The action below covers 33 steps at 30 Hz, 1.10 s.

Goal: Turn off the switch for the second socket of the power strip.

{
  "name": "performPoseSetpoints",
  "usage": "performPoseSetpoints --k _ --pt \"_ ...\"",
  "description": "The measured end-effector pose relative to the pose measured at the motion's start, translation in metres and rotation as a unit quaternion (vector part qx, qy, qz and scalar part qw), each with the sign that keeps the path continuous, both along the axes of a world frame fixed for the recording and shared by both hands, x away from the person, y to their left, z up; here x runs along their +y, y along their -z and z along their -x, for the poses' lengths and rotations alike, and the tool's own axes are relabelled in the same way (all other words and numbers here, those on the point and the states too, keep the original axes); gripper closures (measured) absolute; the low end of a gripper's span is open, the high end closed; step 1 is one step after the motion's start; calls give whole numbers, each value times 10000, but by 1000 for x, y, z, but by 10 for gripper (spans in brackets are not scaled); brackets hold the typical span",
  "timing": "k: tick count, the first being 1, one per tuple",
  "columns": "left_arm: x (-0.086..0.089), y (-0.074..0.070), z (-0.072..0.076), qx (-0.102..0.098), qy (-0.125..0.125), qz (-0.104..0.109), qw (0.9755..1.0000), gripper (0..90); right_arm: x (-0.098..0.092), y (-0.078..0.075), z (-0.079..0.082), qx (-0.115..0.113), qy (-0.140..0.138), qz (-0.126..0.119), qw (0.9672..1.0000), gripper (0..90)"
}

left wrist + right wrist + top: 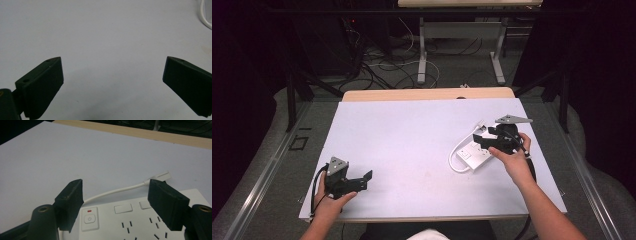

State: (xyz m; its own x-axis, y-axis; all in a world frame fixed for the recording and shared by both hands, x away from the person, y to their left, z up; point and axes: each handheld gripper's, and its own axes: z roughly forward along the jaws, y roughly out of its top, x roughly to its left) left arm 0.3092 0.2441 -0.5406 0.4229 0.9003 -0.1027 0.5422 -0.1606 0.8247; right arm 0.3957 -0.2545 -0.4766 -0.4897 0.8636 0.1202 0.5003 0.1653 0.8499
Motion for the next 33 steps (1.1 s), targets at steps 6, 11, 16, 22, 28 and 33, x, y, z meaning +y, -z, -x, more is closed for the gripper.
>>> performPoseSetpoints --k 6,11,16,22,28,33 --pt "1 0 1 1 -12 -9 10000 33 2 -4 10 -201 20 -75 9998 213" --pt "1 0 2 -6 -8 -14 10000 32 4 -7 20 -292 42 -72 9995 150" --pt "1 0 3 -10 -3 11 10000 32 5 -9 31 -413 116 -106 9990 135" --pt "3 -1 4 -44 -5 56 10000 31 4 -8 42 -460 106 42 9989 101" --pt "4 0 3 -63 -15 77 9999 30 3 -3 52 -486 82 51 9988 36" --pt "5 -1 4 -71 -30 112 9999 26 0 0 59 -487 140 69 9987 10"
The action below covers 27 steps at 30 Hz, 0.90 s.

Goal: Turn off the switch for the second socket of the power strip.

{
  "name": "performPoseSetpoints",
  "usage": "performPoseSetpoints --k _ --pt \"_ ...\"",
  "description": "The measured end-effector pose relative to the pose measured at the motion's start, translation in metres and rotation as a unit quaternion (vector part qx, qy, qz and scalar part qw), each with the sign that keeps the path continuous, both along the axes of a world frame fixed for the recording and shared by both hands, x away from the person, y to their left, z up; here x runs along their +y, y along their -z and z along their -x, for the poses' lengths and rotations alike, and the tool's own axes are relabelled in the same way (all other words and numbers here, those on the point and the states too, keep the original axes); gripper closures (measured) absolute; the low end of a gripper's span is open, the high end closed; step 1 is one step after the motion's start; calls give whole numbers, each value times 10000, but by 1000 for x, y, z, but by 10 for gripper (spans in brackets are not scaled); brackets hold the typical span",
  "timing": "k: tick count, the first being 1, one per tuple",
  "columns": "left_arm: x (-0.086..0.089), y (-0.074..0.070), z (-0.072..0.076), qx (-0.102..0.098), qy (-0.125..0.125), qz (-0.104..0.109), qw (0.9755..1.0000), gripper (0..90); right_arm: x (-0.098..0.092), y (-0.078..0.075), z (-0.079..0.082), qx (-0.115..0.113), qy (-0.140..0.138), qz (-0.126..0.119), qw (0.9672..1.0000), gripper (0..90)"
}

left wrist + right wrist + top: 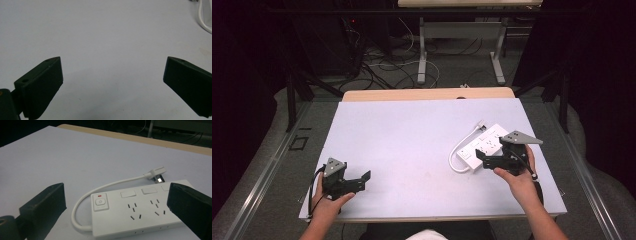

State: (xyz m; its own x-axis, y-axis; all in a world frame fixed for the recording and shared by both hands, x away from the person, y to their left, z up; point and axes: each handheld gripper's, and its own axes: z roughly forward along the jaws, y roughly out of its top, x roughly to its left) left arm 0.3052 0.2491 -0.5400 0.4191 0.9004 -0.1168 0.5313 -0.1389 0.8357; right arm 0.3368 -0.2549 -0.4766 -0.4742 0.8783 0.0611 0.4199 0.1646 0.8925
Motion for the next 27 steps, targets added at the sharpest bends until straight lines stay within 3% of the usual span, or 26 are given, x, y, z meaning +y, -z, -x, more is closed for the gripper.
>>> performPoseSetpoints --k 14,23,27 --pt "0 1 1 7 -3 15 10000 6 -13 16 22 6 201 104 9997 0" --pt "1 0 1 -21 10 -12 10000 6 -21 34 25 73 267 115 9996 0" --pt "1 0 1 -11 5 -33 10000 6 -26 42 22 144 345 1 9993 0"
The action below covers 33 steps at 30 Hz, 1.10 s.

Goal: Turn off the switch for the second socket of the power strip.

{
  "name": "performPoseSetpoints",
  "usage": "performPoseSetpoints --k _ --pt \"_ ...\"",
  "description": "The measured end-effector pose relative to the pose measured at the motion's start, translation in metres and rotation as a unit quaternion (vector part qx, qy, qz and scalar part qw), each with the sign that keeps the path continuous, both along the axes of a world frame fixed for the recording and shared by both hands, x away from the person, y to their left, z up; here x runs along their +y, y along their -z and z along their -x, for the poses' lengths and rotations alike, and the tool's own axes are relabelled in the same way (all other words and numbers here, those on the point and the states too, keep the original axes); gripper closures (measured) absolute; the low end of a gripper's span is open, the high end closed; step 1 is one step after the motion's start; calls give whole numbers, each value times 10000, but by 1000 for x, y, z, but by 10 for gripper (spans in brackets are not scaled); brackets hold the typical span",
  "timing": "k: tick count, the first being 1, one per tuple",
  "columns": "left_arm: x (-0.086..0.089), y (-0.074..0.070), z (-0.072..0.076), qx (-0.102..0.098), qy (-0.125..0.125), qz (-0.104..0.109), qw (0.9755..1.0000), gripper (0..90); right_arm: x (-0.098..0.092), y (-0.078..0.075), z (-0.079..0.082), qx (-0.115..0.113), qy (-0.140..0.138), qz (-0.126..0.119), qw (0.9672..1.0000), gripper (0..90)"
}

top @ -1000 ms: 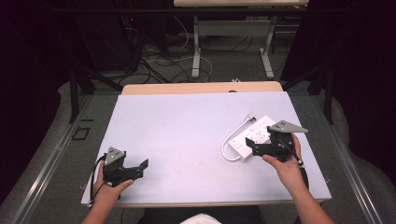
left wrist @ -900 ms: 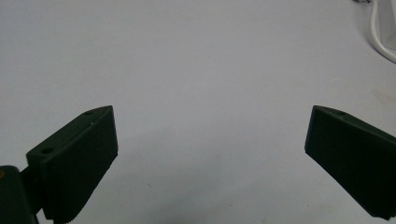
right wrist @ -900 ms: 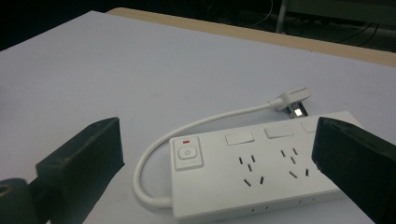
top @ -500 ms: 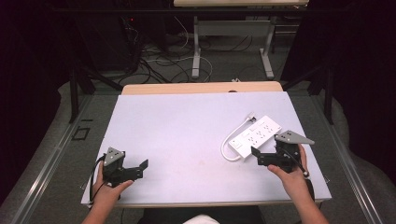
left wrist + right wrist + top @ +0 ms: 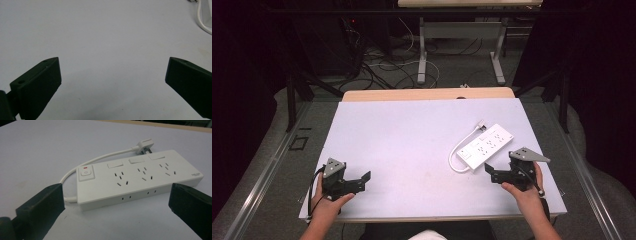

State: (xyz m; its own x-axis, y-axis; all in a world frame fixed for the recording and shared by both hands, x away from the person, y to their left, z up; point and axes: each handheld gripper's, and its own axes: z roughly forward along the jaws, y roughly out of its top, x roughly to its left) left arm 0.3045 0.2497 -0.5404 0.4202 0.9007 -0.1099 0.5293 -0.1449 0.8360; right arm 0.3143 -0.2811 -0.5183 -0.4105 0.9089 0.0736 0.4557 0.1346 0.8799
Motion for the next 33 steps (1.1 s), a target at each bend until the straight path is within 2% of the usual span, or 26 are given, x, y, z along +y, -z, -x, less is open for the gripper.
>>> performPoseSetpoints --k 8,13,16,18,23,24,33 --pt "1 -1 0 39 34 -28 10000 6 -12 10 -3 45 317 -4 9995 10" --pt "1 0 0 30 37 -65 10000 7 -20 15 -6 156 398 -17 9991 24" --pt "1 0 0 31 41 -60 10000 7 -23 17 -7 150 495 -14 9987 25" --pt "1 0 0 30 44 -59 10000 7 -25 18 -8 219 523 -64 9984 25" --pt "0 0 0 5 21 -37 10000 7 -27 22 -10 201 579 -100 9981 27" --pt "0 0 0 5 24 -39 10000 7 -28 22 -9 274 557 -72 9980 27" --pt "1 0 -1 16 42 -61 10000 8 -27 27 -11 407 566 -144 9975 49"
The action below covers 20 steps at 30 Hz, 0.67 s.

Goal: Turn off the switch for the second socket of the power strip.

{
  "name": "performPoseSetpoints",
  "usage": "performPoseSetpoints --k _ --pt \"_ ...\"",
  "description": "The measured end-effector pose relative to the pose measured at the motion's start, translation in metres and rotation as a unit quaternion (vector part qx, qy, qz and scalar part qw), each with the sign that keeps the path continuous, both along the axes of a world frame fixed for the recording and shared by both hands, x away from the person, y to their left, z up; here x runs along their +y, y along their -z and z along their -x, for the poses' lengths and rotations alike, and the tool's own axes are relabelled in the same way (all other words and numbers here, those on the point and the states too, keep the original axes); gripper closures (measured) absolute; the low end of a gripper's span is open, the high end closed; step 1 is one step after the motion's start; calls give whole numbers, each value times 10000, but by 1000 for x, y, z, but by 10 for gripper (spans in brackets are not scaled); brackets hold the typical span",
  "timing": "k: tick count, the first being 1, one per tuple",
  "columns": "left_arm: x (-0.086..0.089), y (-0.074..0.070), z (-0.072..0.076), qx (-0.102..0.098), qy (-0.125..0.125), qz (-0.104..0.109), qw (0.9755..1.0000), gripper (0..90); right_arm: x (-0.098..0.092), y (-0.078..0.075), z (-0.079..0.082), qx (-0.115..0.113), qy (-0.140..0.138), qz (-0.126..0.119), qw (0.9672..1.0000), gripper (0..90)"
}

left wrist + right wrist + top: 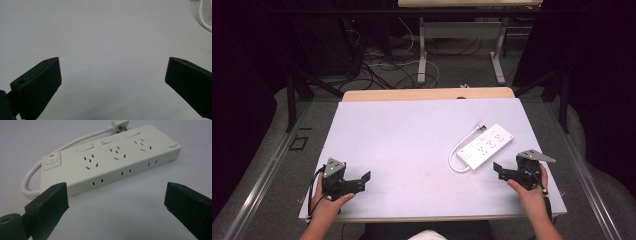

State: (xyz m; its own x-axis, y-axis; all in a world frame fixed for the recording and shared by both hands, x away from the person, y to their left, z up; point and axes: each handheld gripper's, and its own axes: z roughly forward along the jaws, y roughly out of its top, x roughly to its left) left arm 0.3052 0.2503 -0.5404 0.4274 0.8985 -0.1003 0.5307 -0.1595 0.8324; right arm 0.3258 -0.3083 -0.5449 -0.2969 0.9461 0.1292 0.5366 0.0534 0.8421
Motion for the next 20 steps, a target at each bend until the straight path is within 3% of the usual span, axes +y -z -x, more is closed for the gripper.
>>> performPoseSetpoints --k 20 --pt "1 0 0 4 -8 -17 10000 8 2 3 -1 55 -53 37 10000 65"
